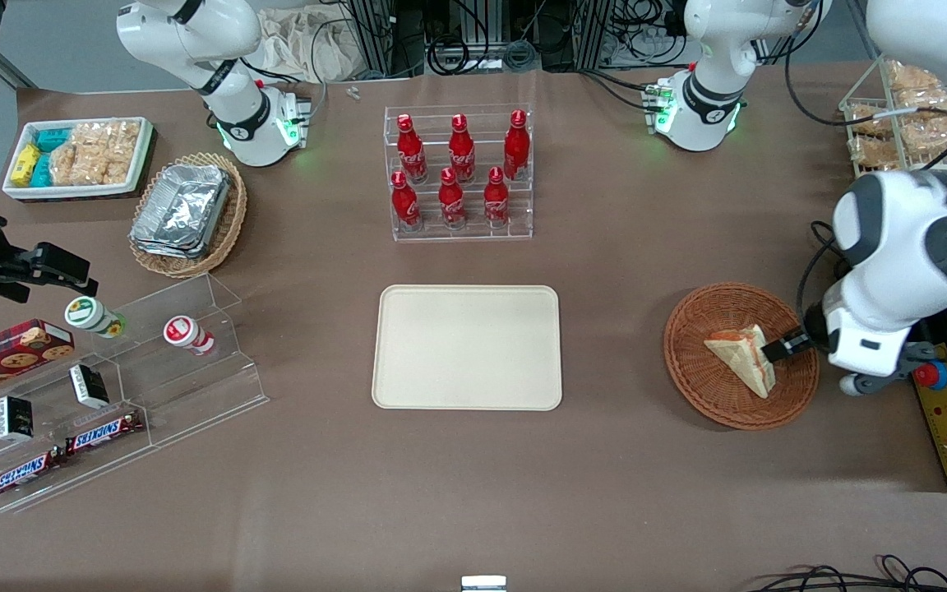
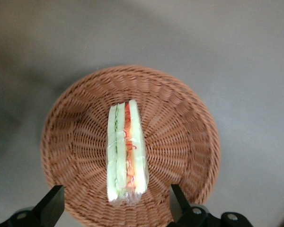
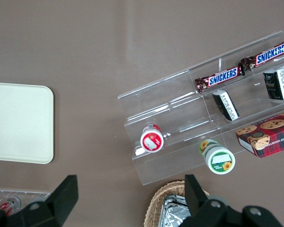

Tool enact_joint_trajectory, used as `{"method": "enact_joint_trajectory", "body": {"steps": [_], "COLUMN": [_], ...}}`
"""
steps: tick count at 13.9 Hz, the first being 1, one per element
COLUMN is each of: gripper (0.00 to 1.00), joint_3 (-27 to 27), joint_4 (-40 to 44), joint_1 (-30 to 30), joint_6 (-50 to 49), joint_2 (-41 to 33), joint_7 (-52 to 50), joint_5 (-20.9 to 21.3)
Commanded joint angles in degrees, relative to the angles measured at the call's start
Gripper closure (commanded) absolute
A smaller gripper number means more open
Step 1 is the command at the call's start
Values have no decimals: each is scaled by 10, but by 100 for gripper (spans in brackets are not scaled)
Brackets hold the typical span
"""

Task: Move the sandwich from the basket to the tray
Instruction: 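Lower the left gripper and close it on the sandwich's edge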

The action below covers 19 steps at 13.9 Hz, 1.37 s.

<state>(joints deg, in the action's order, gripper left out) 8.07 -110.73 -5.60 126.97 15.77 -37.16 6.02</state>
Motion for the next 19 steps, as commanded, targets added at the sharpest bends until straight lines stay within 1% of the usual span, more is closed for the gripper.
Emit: {"method": "enact_joint_trajectory", "body": {"steps": [1,3,12,13,15,16,17,19], "gripper": [0,0,0,9,83,100,100,100], "joint_3": [0,0,0,0,0,0,0,1], "joint_4": [-8,-8,-34,-33,-25,-20,-17,-5], "joint_1": [0,1,-1,-1,0,2,4,11], "joint_6": [28,45,51,53,53,52,51,45], "joint_2": [33,57,80,85,92,93,98,103], "joint_7": [-121,-153,-162,-168,-193,-195,-197,-214], "joint_5": [41,42,41,41,42,42,43,58]}}
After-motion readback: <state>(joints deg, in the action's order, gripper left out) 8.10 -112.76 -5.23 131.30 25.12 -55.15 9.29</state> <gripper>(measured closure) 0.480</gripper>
